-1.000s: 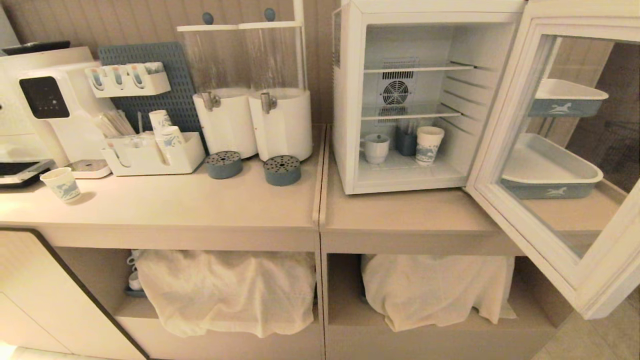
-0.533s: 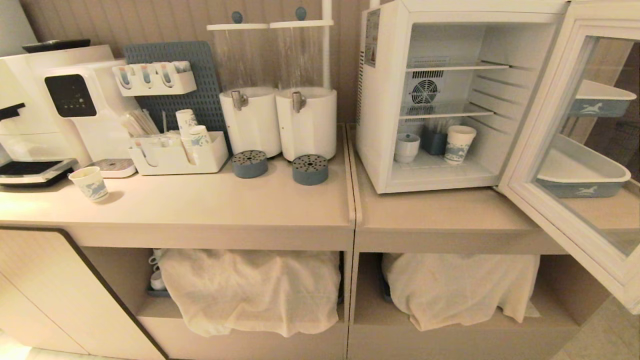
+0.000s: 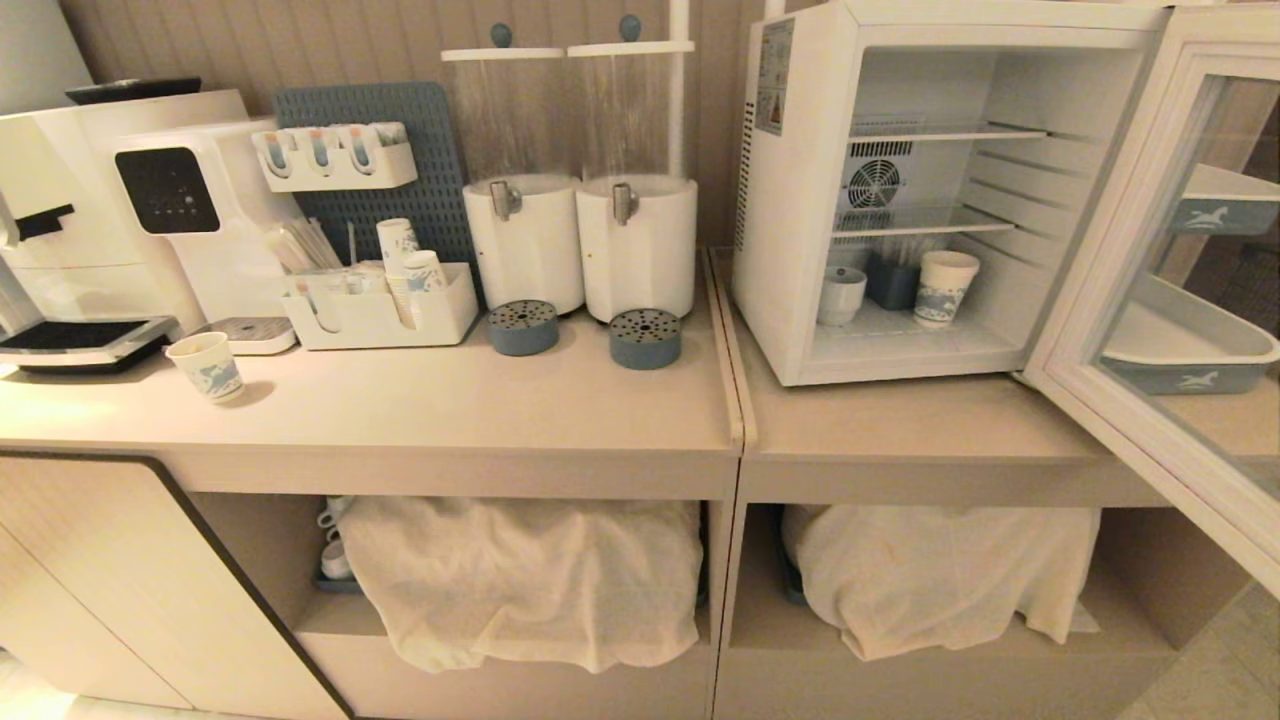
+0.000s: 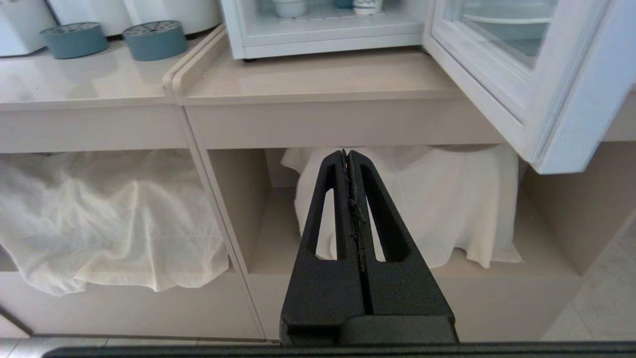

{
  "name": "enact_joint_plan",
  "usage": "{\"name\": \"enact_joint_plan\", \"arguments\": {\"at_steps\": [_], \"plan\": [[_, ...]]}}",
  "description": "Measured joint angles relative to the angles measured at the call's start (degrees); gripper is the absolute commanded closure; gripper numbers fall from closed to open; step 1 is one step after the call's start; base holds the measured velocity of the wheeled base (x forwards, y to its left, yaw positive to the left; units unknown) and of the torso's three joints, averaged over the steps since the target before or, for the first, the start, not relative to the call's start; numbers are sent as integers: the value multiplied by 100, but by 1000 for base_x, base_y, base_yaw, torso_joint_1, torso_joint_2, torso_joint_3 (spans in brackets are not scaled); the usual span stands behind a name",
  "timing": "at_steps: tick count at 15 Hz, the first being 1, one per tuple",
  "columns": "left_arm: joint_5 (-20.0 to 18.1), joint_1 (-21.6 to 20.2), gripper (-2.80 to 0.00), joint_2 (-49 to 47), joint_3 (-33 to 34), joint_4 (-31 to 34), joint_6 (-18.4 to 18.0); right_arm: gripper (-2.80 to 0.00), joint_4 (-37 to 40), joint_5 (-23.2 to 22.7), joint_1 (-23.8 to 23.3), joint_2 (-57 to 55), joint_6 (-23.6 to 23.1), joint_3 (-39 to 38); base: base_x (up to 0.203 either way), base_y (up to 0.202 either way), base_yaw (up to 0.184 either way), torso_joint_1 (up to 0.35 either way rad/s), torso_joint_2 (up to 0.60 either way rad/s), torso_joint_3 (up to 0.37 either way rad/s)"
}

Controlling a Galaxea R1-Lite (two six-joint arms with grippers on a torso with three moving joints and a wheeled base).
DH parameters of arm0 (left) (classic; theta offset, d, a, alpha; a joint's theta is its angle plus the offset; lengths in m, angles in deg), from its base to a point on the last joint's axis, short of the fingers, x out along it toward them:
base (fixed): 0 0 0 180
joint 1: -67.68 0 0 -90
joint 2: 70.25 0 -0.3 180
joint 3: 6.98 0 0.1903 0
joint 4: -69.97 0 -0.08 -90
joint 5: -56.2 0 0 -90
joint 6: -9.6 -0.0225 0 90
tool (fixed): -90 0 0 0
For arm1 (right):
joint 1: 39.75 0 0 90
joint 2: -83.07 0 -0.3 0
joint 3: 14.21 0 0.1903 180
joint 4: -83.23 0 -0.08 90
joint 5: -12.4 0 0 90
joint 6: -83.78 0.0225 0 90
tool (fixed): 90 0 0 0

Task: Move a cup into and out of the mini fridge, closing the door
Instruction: Take the ceramic cup out of the freezer

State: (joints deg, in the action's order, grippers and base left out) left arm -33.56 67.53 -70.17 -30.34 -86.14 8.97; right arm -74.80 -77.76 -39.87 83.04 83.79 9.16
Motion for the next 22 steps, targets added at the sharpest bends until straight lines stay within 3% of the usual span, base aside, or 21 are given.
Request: {"name": "enact_joint_plan", "arguments": {"at_steps": [14, 17, 19, 22], "plan": [[-2, -2, 0, 0, 0, -1, -11, 0, 10, 0, 8, 0, 4, 0, 170, 0, 1, 3, 1, 2], [0, -2, 0, 0, 0, 3, 3, 0, -8, 11, -1, 0, 1, 9, 40, 0, 0, 0, 1, 1], [-1, -2, 0, 0, 0, 0, 10, 0, 111, 71, -1, 0, 11, 478, 0, 0, 0, 0, 0, 0], [-2, -2, 0, 0, 0, 0, 11, 0, 899, 73, -1, -120, -3, 2095, 0, 0, 0, 0, 0, 0]]}}
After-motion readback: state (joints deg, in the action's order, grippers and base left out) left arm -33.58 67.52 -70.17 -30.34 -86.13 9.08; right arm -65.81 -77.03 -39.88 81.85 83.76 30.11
